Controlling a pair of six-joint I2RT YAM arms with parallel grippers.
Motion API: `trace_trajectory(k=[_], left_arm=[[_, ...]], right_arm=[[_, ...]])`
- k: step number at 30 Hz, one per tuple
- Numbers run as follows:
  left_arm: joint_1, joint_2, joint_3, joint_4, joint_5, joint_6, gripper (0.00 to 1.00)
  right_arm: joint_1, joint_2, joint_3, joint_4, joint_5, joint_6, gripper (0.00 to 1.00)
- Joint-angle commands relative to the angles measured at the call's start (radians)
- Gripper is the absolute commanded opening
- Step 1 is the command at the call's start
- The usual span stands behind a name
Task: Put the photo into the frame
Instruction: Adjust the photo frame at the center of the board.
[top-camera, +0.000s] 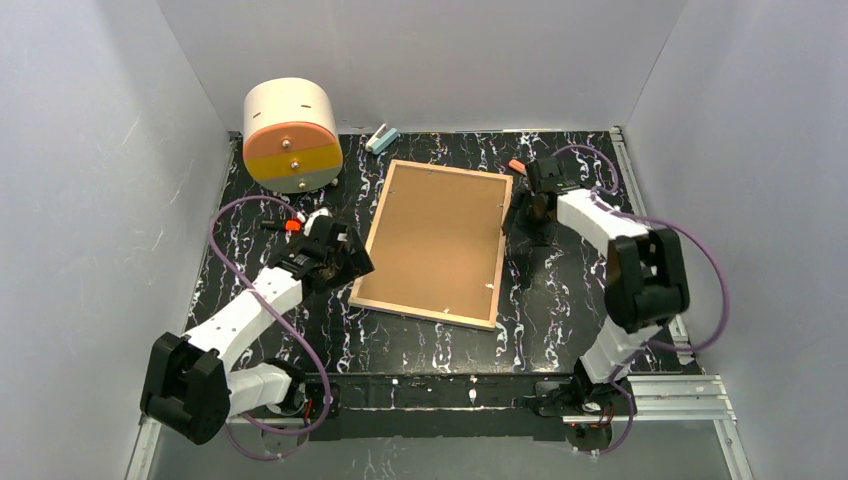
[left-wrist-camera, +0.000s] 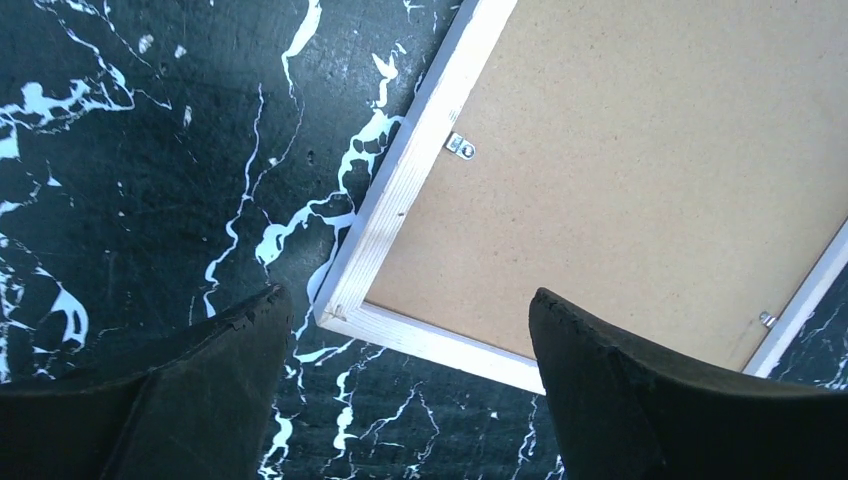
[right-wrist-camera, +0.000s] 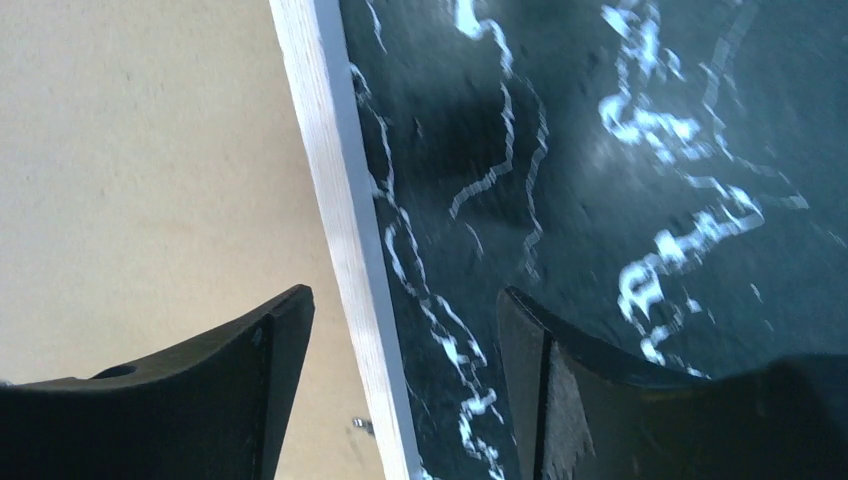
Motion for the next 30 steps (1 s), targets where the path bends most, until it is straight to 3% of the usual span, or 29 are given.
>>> trace_trajectory(k=[1, 4, 16, 24, 30], left_arm=[[0.007, -0.023, -0.037, 0.024, 0.01, -0.088, 0.86], [0.007, -0.011, -0.03, 0.037, 0.026, -0.06, 0.86], [0.012, 0.013, -0.032, 0.027, 0.083, 0.006, 0.86], [0.013, -0.002, -0.055, -0.022, 0.083, -0.031, 0.86], [0.013, -0.057, -0.125, -0.099, 0.061, -0.13, 0.86]], right_arm=[[-0.009, 0.134, 0.131, 0.06, -0.069, -0.046, 0.75], [-0.009, 0.199, 0.195, 0.049, -0.082, -0.054, 0.72], [-0.007, 0.312, 0.241, -0.007, -0.037, -0.066, 0.43], [-0.005, 0.251, 0.171, -0.037, -0.038, -0.05, 0.18], [0.015, 0.097, 0.005, -0.047, -0.082, 0.075, 0.08]])
